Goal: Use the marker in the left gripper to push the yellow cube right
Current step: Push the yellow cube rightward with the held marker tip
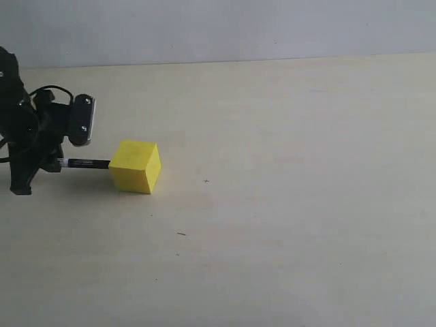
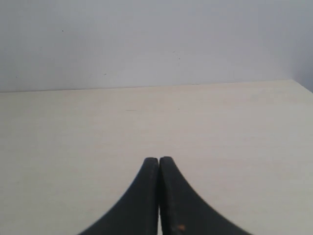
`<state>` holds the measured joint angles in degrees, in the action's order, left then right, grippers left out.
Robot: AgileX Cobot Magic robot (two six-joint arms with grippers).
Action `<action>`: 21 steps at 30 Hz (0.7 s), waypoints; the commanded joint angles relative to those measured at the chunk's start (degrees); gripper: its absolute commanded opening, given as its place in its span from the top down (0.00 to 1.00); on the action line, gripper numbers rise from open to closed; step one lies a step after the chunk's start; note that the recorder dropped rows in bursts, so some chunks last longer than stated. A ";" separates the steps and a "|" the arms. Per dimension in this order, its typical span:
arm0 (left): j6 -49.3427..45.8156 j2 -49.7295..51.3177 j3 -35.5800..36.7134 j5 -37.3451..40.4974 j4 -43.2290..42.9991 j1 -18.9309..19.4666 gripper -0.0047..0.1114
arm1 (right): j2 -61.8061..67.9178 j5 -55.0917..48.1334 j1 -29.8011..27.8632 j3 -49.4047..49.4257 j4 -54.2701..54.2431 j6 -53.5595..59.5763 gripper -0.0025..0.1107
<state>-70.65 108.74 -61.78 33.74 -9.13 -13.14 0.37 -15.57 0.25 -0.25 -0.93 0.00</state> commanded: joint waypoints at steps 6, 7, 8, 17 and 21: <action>1.83 -0.08 -0.22 2.11 2.85 -6.18 0.96 | -0.37 0.24 -0.25 0.25 -0.18 0.46 0.98; 2.52 -0.08 -0.22 2.59 2.61 -5.55 0.96 | -0.37 0.24 -0.25 0.25 -0.18 0.46 0.98; 3.00 -0.08 -0.22 2.91 2.61 -4.94 0.96 | -0.37 0.24 -0.25 0.25 -0.18 0.46 0.98; 3.54 -0.08 -0.22 3.04 3.79 -3.72 0.96 | -0.37 0.24 -0.25 0.25 -0.18 0.46 0.98; 3.54 -0.08 -0.22 -4.42 5.48 -11.08 0.96 | -0.37 0.24 -0.25 0.25 -0.18 0.46 0.98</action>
<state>-67.51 108.83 -61.78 33.01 -5.37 -20.71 0.37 -15.57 0.25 -0.25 -0.93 0.00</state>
